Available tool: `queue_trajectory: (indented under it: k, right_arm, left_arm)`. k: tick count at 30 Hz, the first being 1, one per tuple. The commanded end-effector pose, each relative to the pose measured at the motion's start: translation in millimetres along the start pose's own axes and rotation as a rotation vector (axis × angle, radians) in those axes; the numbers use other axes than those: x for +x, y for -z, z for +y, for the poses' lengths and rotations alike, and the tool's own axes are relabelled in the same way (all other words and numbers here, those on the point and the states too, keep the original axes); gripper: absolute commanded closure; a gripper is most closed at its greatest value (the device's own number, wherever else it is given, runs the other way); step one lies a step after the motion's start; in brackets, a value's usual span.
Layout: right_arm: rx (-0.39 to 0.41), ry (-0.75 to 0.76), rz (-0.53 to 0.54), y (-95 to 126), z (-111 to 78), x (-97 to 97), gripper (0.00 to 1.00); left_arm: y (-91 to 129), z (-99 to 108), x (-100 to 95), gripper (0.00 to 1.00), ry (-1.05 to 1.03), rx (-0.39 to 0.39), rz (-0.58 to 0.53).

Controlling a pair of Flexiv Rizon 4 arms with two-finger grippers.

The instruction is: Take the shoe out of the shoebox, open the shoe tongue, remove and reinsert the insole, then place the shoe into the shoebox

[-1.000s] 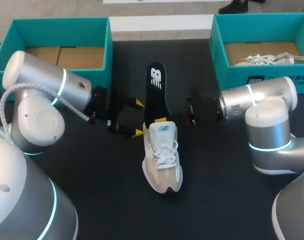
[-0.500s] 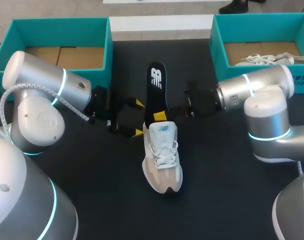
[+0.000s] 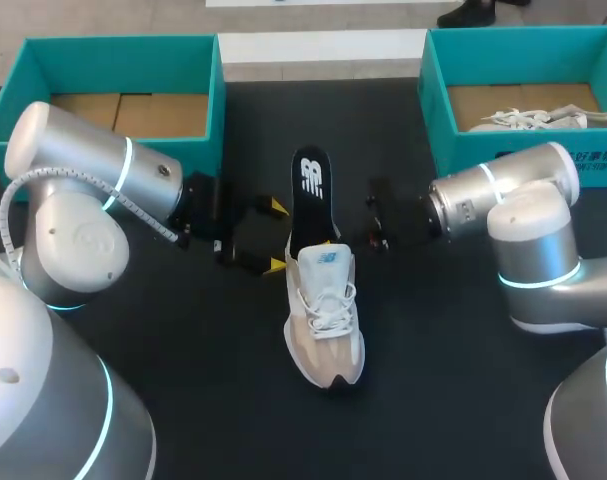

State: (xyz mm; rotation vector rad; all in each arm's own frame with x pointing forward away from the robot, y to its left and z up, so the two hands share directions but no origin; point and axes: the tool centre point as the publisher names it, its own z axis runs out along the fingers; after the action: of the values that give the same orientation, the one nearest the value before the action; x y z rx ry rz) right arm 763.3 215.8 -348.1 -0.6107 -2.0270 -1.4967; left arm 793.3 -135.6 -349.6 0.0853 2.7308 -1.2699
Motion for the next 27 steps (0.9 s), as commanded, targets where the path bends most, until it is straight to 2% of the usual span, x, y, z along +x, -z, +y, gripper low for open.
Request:
queue_trajectory:
  k: [1,2,5,8,14,15,17,22,27]
  right_arm:
    - [-0.005,-0.001,-0.019,-1.4,-5.3,4.8,1.0]
    - [-0.004,0.005,-0.024,-0.4,-3.0,4.6,1.0]
    - [0.012,0.029,-0.038,2.8,5.9,3.3,0.82]
    - [0.028,0.055,-0.048,6.8,16.4,0.7,0.78]
    - [0.051,0.082,-0.042,13.1,29.4,-8.6,0.82]
    - [0.052,0.083,-0.042,13.9,30.6,-10.4,0.85]
    - [0.063,0.081,-0.025,14.3,31.7,-13.1,1.0]
    - [0.097,0.044,0.016,10.6,26.3,-15.3,1.0]
    - [0.118,-0.022,0.043,4.6,8.5,-6.3,1.0]
  left_arm:
    - [-1.1,-0.5,0.1,0.0,0.0,-0.004,0.0]
    - [-1.1,-0.5,0.1,0.0,0.0,-0.004,0.0]
    - [-1.1,-0.5,0.1,0.0,0.0,-0.004,0.0]
    - [-1.1,-0.5,0.1,0.0,0.0,-0.004,0.0]
    - [-1.1,-0.5,0.1,0.0,0.0,-0.004,0.0]
    - [-1.1,-0.5,0.1,0.0,0.0,-0.004,0.0]
    - [-1.1,-0.5,0.1,0.0,0.0,-0.004,0.0]
    - [-1.1,-0.5,0.1,0.0,0.0,-0.004,0.0]
    - [-1.1,-0.5,0.1,0.0,0.0,-0.004,0.0]
